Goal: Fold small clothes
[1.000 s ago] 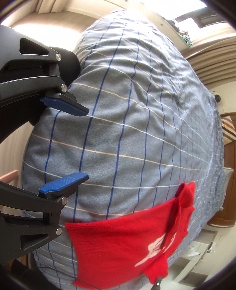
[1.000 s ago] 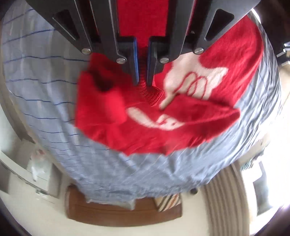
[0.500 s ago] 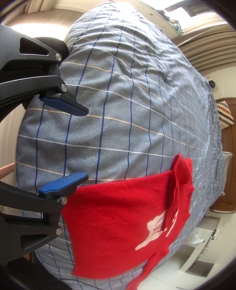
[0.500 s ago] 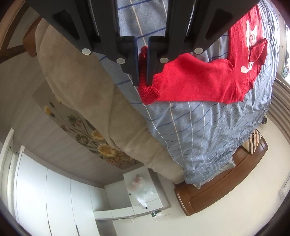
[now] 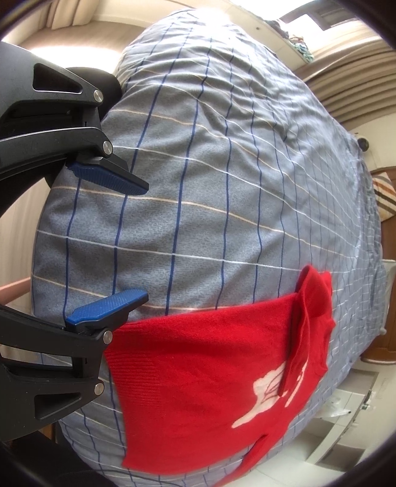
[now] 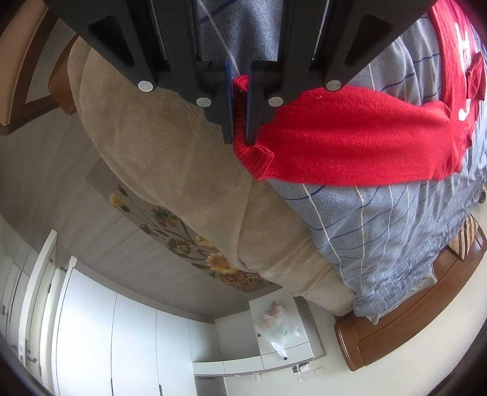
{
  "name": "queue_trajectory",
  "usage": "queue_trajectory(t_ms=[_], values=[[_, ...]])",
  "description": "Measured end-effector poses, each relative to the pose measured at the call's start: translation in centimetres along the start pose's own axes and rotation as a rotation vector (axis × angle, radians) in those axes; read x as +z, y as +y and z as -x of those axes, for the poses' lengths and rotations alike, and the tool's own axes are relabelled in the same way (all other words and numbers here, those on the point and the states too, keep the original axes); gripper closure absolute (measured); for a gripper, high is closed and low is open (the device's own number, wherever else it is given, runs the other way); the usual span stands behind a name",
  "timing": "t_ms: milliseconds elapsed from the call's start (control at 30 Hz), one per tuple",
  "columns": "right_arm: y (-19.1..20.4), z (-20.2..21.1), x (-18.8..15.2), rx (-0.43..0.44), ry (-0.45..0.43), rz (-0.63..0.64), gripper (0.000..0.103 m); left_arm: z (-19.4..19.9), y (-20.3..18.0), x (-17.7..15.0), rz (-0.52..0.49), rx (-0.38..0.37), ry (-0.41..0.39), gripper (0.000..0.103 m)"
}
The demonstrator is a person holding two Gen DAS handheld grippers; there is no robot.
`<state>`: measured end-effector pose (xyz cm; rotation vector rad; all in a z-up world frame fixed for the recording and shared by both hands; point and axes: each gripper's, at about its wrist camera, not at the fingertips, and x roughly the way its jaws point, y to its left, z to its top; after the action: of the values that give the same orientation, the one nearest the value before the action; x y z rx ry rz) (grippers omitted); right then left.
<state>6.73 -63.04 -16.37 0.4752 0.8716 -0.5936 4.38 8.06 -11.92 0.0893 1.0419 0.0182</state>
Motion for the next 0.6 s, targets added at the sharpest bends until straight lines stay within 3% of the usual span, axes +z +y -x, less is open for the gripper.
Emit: queue_trajectory(t_ms=[433, 533, 600], values=[[-0.5, -1.4, -0.9, -0.018, 0.002, 0.009, 0.094, 0.8, -2.8, 0.1, -0.079, 0.034, -0.019, 0.036], [-0.9, -1.5, -0.9, -0.029, 0.0, -0.011, 0.08, 1.0, -3.0, 0.2, -0.081, 0.038, -0.024, 0.036], [-1.4, -1.4, -0.9, -0.043, -0.007, -0.038, 0.064, 1.0, -3.0, 0.2, -0.082, 0.04, -0.024, 0.036]])
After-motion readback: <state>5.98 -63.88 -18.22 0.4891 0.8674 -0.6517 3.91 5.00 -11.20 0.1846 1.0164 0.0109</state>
